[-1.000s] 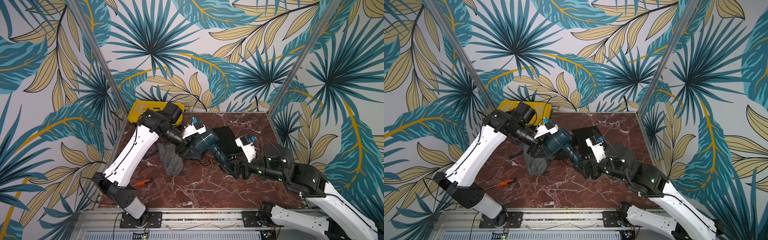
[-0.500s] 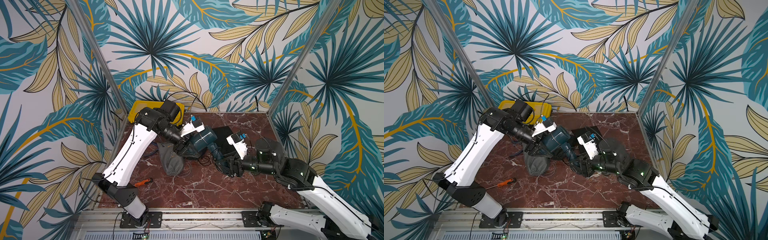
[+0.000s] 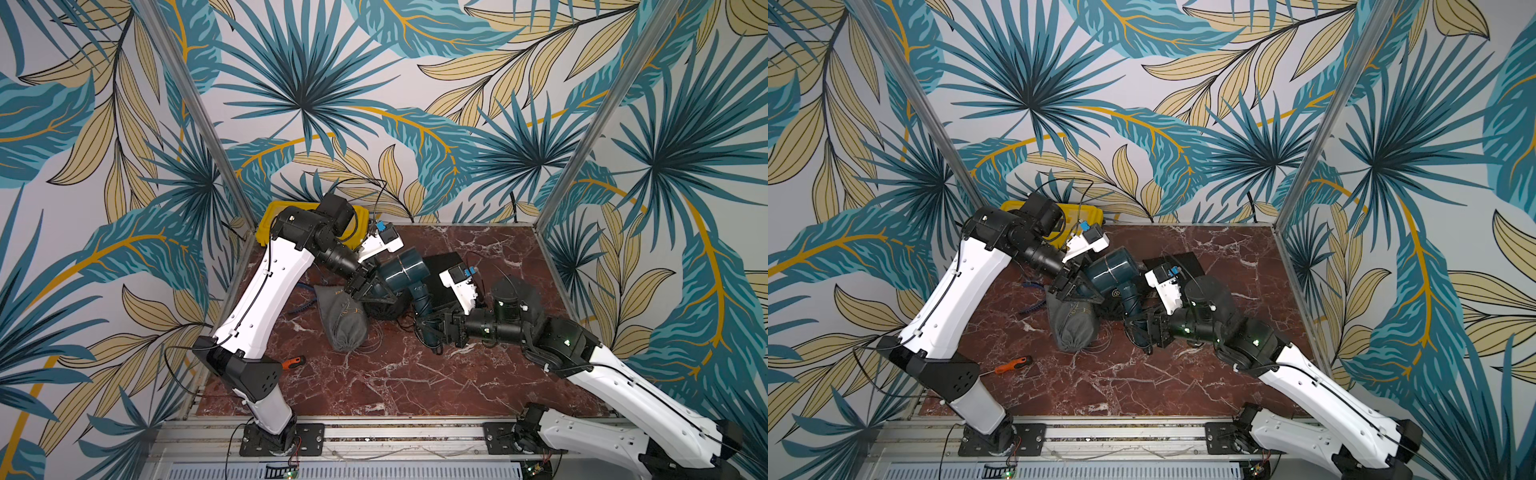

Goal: Pack away hair dryers
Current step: Fold the hair dryer.

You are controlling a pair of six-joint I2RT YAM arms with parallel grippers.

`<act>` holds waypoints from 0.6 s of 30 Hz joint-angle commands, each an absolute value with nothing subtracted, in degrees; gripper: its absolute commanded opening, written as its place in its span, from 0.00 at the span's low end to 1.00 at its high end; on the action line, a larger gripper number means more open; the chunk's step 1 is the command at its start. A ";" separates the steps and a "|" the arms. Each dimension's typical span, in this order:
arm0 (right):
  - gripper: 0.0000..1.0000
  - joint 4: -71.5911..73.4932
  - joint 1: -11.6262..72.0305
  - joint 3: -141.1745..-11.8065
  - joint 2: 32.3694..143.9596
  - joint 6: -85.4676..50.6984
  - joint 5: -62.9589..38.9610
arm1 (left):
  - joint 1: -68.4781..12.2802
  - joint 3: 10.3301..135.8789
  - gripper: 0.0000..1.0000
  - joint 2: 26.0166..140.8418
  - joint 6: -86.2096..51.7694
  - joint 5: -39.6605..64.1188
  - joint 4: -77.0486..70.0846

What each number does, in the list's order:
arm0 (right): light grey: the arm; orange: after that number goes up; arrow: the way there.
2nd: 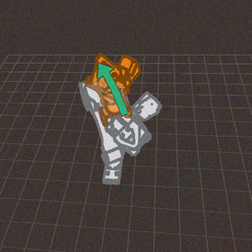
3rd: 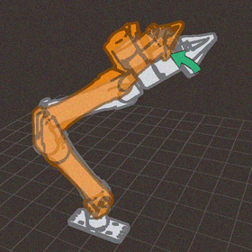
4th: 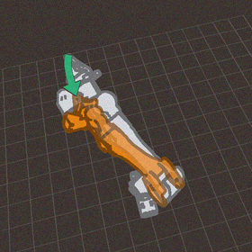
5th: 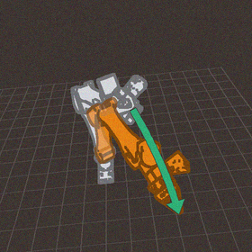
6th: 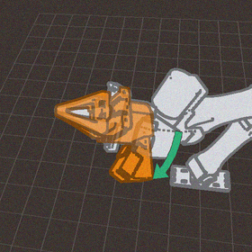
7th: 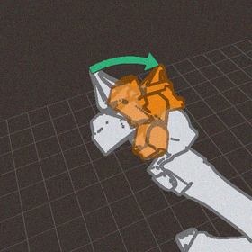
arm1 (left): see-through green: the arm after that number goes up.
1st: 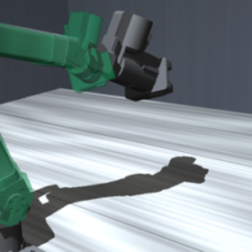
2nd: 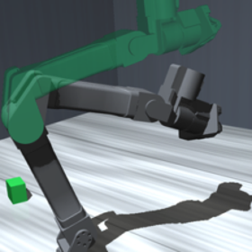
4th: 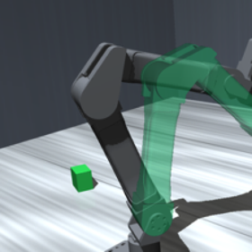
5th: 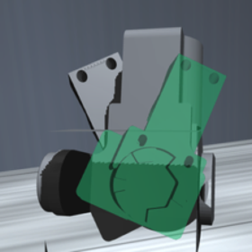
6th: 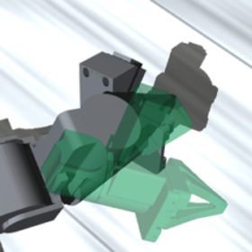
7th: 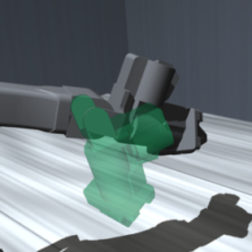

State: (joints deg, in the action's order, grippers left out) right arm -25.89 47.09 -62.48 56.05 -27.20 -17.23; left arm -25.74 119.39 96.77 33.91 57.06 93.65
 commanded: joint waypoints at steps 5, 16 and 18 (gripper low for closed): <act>0.00 -2.26 48.07 -60.46 58.09 -33.00 -20.96 | -28.39 119.01 0.00 96.60 34.13 70.33 87.83; 0.00 9.33 48.08 -60.38 58.79 -35.46 -19.49 | -30.85 113.80 0.00 96.24 32.73 71.59 85.66; 0.00 10.48 48.07 -60.20 58.86 -35.42 -18.47 | -31.03 112.77 0.00 96.21 31.79 71.78 84.73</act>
